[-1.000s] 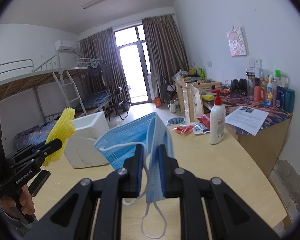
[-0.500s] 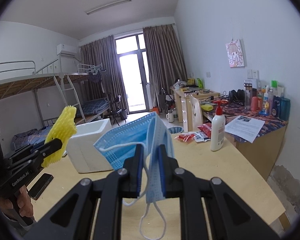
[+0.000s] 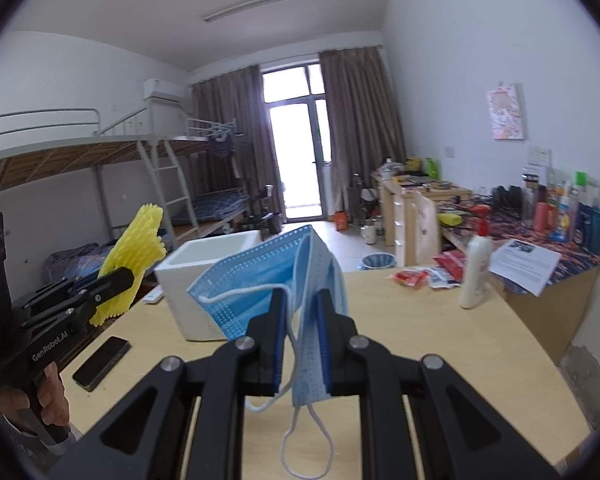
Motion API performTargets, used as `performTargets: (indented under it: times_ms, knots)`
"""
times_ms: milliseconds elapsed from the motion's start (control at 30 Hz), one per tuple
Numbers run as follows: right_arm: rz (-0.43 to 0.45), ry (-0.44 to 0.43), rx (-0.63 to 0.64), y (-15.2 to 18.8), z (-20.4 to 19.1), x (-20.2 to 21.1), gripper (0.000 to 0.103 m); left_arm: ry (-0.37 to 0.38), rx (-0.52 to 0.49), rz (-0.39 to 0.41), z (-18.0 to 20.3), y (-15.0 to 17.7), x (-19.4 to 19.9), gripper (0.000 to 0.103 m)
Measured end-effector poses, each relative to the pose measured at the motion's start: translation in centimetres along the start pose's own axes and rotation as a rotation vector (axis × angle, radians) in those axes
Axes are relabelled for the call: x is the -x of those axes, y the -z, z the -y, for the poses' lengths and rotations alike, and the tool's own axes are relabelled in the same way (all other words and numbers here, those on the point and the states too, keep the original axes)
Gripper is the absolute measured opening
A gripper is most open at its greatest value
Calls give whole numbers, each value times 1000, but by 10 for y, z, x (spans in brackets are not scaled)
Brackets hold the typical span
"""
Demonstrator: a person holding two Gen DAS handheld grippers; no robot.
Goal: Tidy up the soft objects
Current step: 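Lift and carry the mesh net and mask above the foam box with both tools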
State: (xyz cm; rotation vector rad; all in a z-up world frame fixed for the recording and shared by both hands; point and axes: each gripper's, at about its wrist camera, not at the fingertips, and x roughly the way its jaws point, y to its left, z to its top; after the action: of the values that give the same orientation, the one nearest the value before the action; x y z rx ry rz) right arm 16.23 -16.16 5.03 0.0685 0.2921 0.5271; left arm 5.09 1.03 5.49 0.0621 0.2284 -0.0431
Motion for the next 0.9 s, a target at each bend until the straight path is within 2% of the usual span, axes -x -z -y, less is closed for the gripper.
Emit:
performTargets:
  times_ms: [300,500,900]
  knots:
    - [-19,-127,17,-2,-35,-29,18,-134,10,5,-31,3,22,17]
    - [-16,-191,51,-4,-54,-36,18,-190,34,-10,-45,6,28,17]
    - [-41,-230,67,-2,-63,-53,18,-205,64,-22,-52,11,29,17]
